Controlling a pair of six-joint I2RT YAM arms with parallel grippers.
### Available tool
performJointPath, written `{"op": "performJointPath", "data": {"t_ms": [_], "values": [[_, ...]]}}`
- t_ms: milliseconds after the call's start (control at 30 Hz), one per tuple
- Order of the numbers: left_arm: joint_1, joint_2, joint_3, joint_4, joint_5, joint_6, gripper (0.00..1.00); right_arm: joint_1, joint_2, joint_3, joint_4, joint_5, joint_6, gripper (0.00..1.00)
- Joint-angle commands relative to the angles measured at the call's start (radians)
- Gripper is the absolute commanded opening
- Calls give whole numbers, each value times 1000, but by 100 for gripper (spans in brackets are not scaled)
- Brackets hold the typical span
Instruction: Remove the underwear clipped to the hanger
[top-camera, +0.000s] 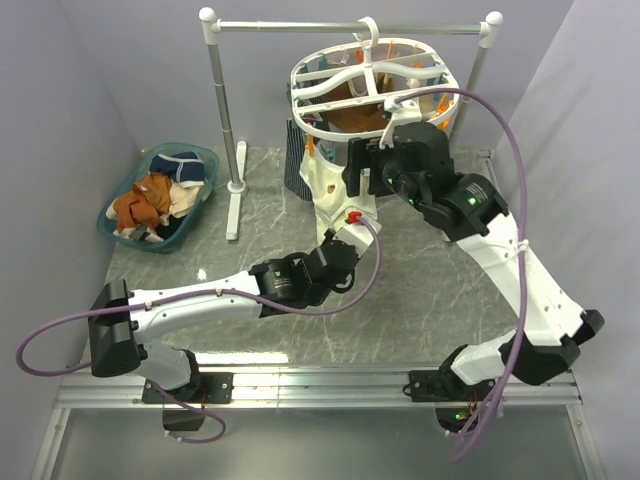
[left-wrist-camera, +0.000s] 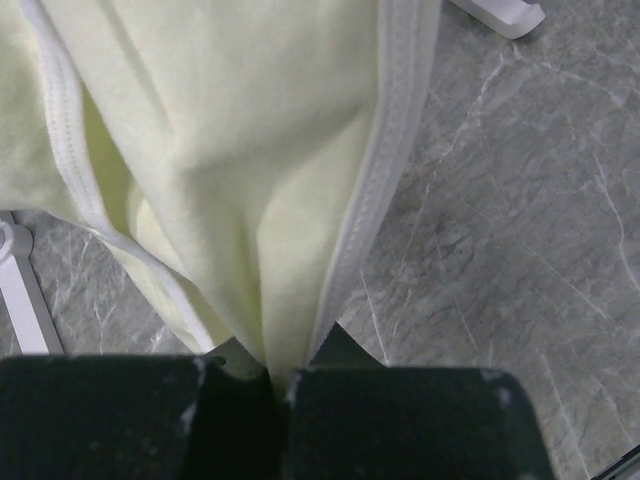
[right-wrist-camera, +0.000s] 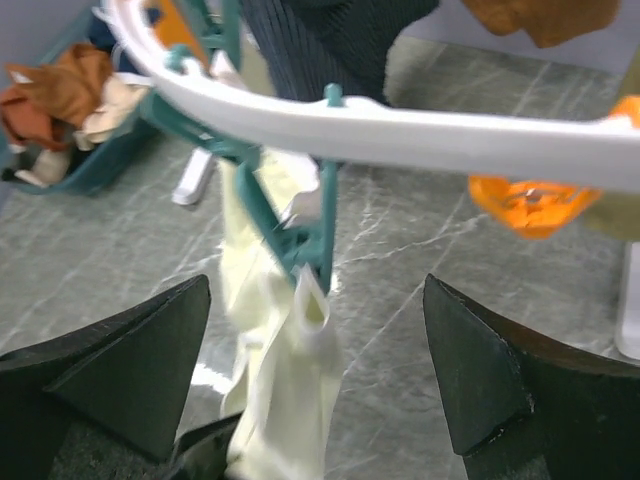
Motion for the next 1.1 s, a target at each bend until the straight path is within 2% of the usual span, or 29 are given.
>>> {"op": "performJointPath", "data": {"t_ms": [0, 167, 267, 300, 367, 400, 500, 533, 567, 600, 667, 700, 733, 800, 967, 1067], "values": [[-18, 0, 52, 8, -22, 18, 0, 5, 24, 44, 65, 72, -45, 93], [-27, 12, 53, 4, -16, 15, 0, 2, 27, 20, 187, 84, -54, 81], [-27, 14, 52, 4, -14, 14, 0, 0, 39, 34, 217, 74, -51, 64], [-29, 15, 52, 7, -14, 16, 0, 2, 42, 40, 215, 72, -49, 51], [-29, 14, 50, 10, -17, 19, 0, -3, 59, 63, 206, 63, -45, 38], [-29, 15, 50, 11, -19, 21, 0, -4, 62, 75, 201, 61, -43, 27], [-29, 14, 56, 14, -25, 24, 0, -9, 78, 90, 180, 61, -40, 12], [-29, 14, 58, 14, -25, 25, 0, -12, 81, 95, 174, 61, -36, 13], [-29, 14, 58, 17, -28, 25, 0, -13, 76, 95, 172, 60, -34, 19], [-30, 15, 61, 19, -28, 25, 0, -13, 73, 90, 171, 64, -30, 43], [-29, 17, 67, 17, -28, 28, 0, -13, 52, 83, 171, 64, -20, 63], [-29, 20, 70, 17, -26, 30, 0, -13, 44, 81, 166, 61, -16, 90], [-29, 21, 74, 16, -25, 34, 0, -13, 24, 75, 154, 46, -8, 95], [-29, 27, 79, 13, -26, 36, 0, -13, -5, 40, 145, 21, -3, 99], [-30, 23, 98, 0, -31, 38, 0, -13, -157, -92, 155, -97, 9, 100], [-27, -15, 98, 10, 13, 27, 0, -18, -258, -198, 163, -75, 38, 100]]}}
